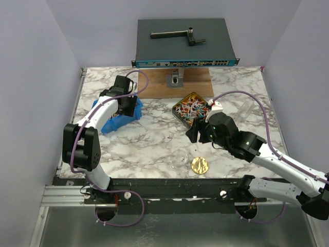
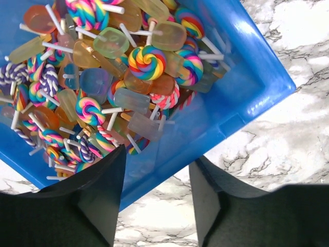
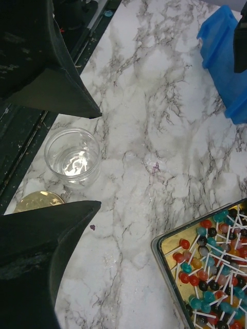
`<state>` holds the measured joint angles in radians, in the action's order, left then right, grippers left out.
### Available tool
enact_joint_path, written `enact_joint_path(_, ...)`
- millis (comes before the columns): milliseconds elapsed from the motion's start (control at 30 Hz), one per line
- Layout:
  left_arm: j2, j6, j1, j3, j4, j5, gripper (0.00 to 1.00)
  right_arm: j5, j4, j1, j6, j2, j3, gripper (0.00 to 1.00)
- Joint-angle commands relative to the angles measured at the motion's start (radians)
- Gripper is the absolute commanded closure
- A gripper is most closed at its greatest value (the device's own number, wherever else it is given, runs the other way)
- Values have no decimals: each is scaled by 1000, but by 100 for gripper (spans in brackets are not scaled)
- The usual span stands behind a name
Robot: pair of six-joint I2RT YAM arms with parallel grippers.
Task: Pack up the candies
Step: Move the storage box to the center of the board.
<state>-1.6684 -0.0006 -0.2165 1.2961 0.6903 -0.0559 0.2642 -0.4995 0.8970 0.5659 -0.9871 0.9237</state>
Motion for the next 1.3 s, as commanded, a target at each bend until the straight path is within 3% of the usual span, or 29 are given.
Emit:
enact_joint_path(0,-2,-44,6,12,66,-10,51,-5,-10,5,-9,5,-28,31)
enact_joint_path(233,25,-107,0,9,113,52,63,-13,7,6,-6,-7,-40,31)
enact_joint_path(467,42,-177,-5,-13,116,221,78,-12,14,5,2,-16,-59,31)
enact_joint_path(733,56,-299,-10,-52,74,330,85,-3,5,6,6,-6,-68,31)
enact_joint_path(1000,118,-482,-23,-172,-105,440,100,20,-18,5,3,-3,-71,31)
enact_joint_path(1267,166,-716,-58,-291,-313,453,100,49,-51,5,2,21,-68,31)
